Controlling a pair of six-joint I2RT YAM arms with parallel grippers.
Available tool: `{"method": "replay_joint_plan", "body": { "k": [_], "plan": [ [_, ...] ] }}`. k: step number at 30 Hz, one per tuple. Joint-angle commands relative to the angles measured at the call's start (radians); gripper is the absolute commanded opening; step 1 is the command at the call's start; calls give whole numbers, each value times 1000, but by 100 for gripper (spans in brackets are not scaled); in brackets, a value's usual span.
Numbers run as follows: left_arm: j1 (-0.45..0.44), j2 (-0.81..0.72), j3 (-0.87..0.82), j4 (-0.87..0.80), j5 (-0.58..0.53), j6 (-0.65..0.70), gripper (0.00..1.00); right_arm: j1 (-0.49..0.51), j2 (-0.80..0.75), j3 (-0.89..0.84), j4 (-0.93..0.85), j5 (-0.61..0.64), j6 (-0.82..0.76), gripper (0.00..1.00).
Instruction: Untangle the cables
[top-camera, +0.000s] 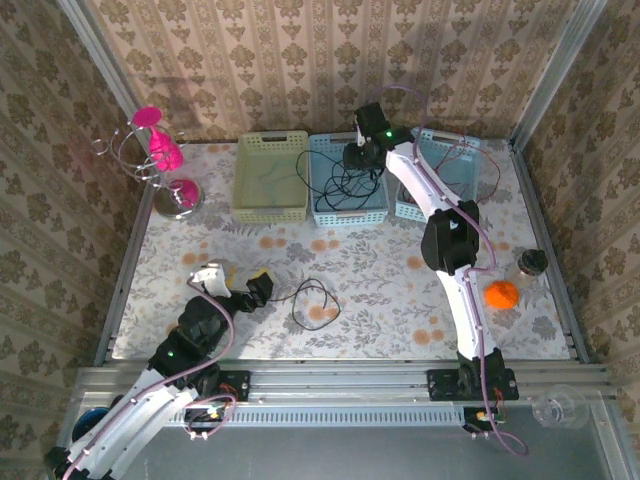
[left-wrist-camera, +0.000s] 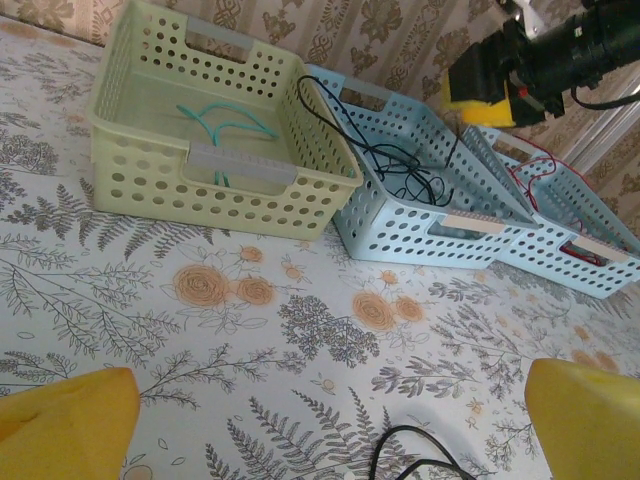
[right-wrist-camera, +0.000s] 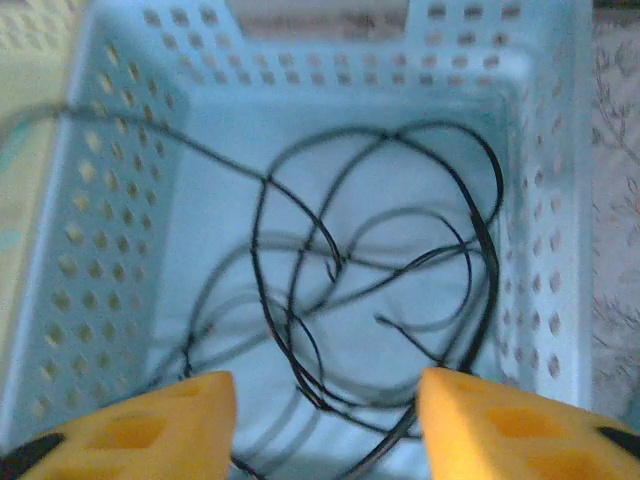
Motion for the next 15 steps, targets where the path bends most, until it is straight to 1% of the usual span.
{"method": "replay_joint_plan", "body": {
  "k": [1,3,5,7,9,11,13,15],
  "plan": [
    [3,3,32,5,3,-16,100,31,-132,-67,-86,88,-57,59],
    [3,13,37,7,5,-18,100,54,-220,-145,-72,148,-64,62],
    [4,28,45,11,5,-19,100,78,-314,-232,-60,182,-55,65],
    [4,47,58,1,5,-26,100,116,-434,-356,-36,209,-40,65],
    [3,64,78,-23,-2,-41,100,171,-573,-572,76,173,-36,62],
    [4,80,106,-88,-40,-71,100,251,-697,-798,209,84,-54,61],
    [4,102,148,-219,-130,-134,100,342,-785,-981,293,49,-47,60],
    [5,128,188,-349,-214,-202,100,410,-825,-1105,362,34,-14,61]
  ]
}}
